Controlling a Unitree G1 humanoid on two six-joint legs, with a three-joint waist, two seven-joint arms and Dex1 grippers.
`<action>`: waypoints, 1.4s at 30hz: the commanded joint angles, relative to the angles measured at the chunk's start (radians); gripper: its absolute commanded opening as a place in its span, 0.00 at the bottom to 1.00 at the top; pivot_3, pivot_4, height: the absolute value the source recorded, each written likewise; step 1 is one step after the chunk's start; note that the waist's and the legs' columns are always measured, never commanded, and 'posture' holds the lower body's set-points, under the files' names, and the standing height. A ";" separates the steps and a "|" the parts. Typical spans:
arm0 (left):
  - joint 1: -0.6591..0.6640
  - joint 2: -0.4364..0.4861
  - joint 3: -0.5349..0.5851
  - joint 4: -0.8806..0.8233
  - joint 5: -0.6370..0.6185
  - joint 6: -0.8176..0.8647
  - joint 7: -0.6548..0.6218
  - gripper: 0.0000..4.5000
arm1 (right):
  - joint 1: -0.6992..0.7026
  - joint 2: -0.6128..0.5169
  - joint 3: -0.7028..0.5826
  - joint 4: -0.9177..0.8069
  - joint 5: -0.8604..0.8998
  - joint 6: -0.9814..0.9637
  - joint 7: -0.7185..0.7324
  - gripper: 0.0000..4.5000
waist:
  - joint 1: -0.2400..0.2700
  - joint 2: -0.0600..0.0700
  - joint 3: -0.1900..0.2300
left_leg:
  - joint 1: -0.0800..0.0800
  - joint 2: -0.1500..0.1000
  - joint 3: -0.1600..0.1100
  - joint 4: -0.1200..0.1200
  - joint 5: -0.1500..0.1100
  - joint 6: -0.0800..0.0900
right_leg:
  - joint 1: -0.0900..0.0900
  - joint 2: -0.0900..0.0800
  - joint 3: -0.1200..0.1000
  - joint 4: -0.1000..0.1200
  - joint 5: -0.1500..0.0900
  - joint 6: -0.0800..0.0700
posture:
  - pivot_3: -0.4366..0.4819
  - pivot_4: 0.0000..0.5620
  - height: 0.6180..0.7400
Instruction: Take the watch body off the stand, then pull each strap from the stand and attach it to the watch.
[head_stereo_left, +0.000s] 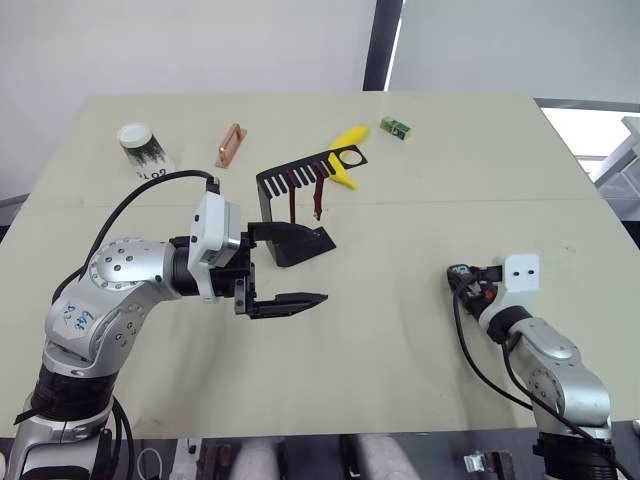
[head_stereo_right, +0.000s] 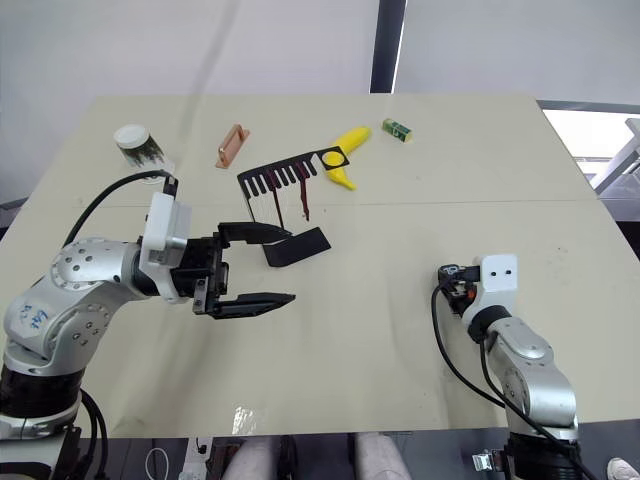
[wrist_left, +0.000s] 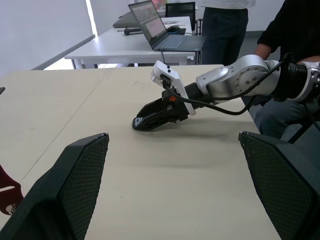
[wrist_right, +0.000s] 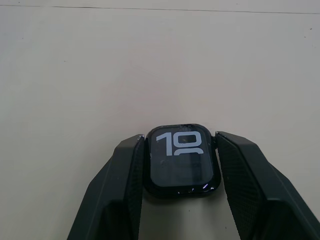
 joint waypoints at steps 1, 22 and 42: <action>-0.016 0.006 0.025 -0.005 -0.007 -0.003 0.002 1.00 | 0.012 -0.003 -0.013 -0.018 0.005 0.009 0.010 0.39 | 0.000 0.000 0.000 | 0.000 0.000 0.000 0.000 0.000 0.000 | 0.000 0.000 0.000 0.000 0.000 0.000 | 0.48 0.27 1.00; 0.084 0.011 0.124 -0.026 -0.045 0.040 0.089 1.00 | 0.206 -0.170 -0.167 -0.262 0.128 0.106 0.172 0.99 | 0.024 0.000 0.000 | 0.000 0.000 0.000 0.001 0.000 0.000 | 0.000 -0.001 0.000 0.000 0.000 0.000 | 0.48 0.27 1.00; 0.707 0.151 0.733 0.313 0.112 -0.097 0.079 1.00 | 0.308 -0.637 -0.526 0.500 0.094 -0.297 0.828 0.99 | 0.023 -0.009 0.006 | 0.035 0.000 0.002 -0.013 -0.010 0.009 | 0.041 -0.002 -0.001 -0.031 -0.001 -0.002 | 0.48 0.27 1.00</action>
